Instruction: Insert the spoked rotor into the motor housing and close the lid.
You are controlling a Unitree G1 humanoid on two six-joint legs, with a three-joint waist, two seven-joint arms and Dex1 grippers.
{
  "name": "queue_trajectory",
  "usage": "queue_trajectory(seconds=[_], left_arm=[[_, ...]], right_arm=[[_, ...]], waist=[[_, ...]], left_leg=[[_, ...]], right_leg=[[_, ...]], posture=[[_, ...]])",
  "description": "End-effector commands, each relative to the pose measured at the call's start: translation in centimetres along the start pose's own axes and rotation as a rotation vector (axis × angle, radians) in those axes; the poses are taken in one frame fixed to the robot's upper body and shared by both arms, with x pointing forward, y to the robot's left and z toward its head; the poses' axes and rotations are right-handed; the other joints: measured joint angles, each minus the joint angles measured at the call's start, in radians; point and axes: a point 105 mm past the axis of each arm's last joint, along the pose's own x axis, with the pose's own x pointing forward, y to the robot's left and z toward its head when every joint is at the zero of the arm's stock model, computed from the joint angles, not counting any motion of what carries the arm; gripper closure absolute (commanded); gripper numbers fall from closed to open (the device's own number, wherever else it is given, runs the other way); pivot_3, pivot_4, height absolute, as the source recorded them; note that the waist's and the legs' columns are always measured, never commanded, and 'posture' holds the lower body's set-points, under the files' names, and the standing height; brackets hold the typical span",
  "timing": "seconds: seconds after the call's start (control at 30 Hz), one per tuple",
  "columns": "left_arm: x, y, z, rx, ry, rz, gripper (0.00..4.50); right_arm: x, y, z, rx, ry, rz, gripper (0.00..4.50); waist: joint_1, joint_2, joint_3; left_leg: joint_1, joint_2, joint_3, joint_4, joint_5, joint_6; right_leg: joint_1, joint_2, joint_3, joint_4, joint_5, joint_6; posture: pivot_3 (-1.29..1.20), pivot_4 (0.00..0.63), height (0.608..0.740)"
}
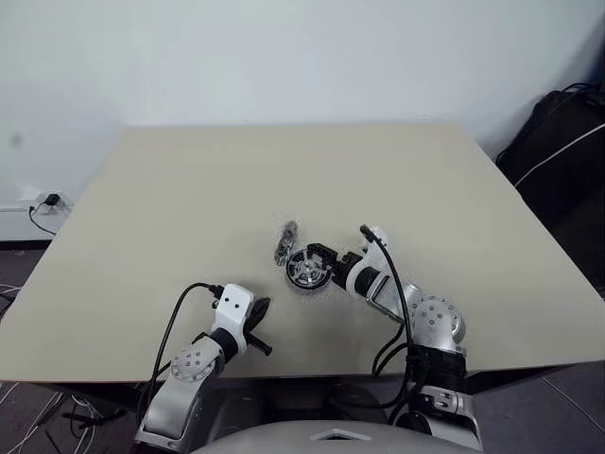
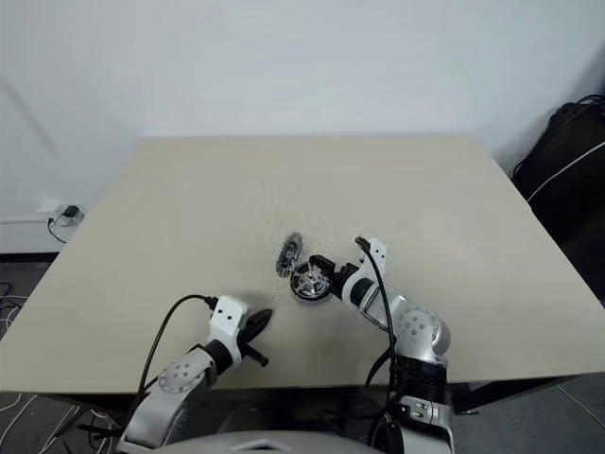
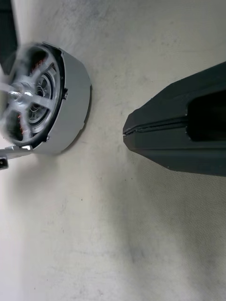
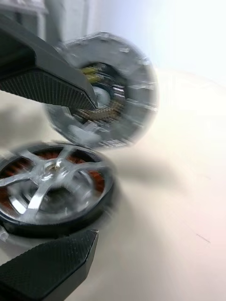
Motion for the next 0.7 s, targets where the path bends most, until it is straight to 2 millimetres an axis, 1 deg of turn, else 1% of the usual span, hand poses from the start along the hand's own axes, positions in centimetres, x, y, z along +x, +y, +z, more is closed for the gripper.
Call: queue_trajectory(seconds=[0.03,0.1,0.17,0.2,0.3,0.4,0.43,0.53,0.57,0.63,0.7], left_arm=[[0.2,-0.1,1.7,0.017,-0.062,-0.010,4.50],[0.2,-0.1,1.7,0.017,-0.063,-0.011,4.50],[0.3,-0.1,1.8,0.018,-0.064,-0.012,4.50],[0.3,-0.1,1.8,0.018,-0.064,-0.012,4.50],[0.3,-0.1,1.8,0.019,-0.065,-0.011,4.50],[0.3,0.0,1.8,0.019,-0.067,-0.009,4.50],[0.3,0.0,1.8,0.019,-0.067,-0.008,4.50],[0.3,0.0,1.8,0.019,-0.069,-0.005,4.50],[0.3,0.0,1.8,0.019,-0.069,-0.003,4.50],[0.2,0.0,1.8,0.018,-0.069,-0.001,4.50],[0.2,0.0,1.8,0.017,-0.069,0.001,4.50]], right_arm=[[-0.8,1.8,2.3,-0.051,-0.101,0.045,0.16],[-0.8,2.4,2.3,-0.057,-0.099,0.069,0.16],[-0.7,2.8,2.1,-0.117,-0.096,0.073,0.16],[-0.6,2.9,1.9,-0.167,-0.088,0.066,0.34],[0.0,3.2,0.8,-0.325,-0.048,0.048,1.08],[0.8,3.1,-0.4,-0.517,-0.015,0.018,2.10],[1.0,3.3,-0.7,-0.558,-0.011,0.023,2.40],[1.8,4.1,-2.0,-0.784,0.002,0.041,3.43],[2.0,4.1,-2.4,-0.837,0.007,0.039,3.80],[2.4,3.9,-2.9,-0.884,0.015,0.038,4.44],[2.6,3.9,-3.1,-0.890,0.018,0.045,4.47]], waist=[[-0.001,0.000,0.000],[-0.006,0.000,0.000],[-0.009,0.000,0.000],[-0.010,0.000,0.000],[-0.011,0.000,0.000],[-0.012,-0.001,0.000],[-0.012,-0.001,0.000],[-0.012,-0.001,0.000],[-0.012,-0.002,-0.001],[-0.011,-0.002,-0.001],[-0.010,-0.003,0.000]], left_leg=[[0.000,0.000,0.000,0.000,0.000,0.000],[0.000,0.000,0.000,0.000,0.000,0.000],[0.000,0.001,0.000,0.000,0.000,-0.001],[0.000,0.001,0.000,0.000,0.000,-0.001],[0.000,0.001,0.000,-0.001,0.000,-0.001],[0.000,0.001,0.001,0.000,0.001,-0.001],[0.000,0.001,0.001,0.000,0.001,-0.001],[0.000,0.001,0.000,0.000,0.001,-0.001],[0.000,0.001,0.001,0.000,0.001,-0.001],[0.000,0.001,0.000,0.000,0.001,-0.001],[0.000,0.001,0.000,0.000,0.001,-0.002]], right_leg=[[0.000,0.000,0.000,0.000,0.000,0.000],[0.000,0.000,0.000,0.000,0.000,0.000],[0.001,0.001,0.000,0.001,-0.001,-0.001],[0.001,0.001,0.000,0.002,-0.001,-0.001],[0.001,0.002,0.000,0.002,-0.001,-0.002],[0.001,0.002,0.000,0.001,-0.001,-0.001],[0.001,0.002,0.000,0.001,-0.001,-0.001],[0.001,0.002,0.000,0.001,-0.001,-0.001],[0.001,0.002,0.000,0.001,-0.001,-0.001],[0.001,0.002,0.000,0.001,-0.001,-0.001],[0.001,0.002,0.000,0.001,-0.001,-0.001]], posture=[[0.00,0.000,0.740],[0.00,0.000,0.740],[0.00,0.000,0.740],[0.00,0.000,0.740],[0.00,0.000,0.740],[0.00,0.000,0.740],[0.00,0.000,0.740],[0.00,0.000,0.740],[0.00,0.000,0.740],[0.00,0.000,0.740],[0.00,0.000,0.740]])
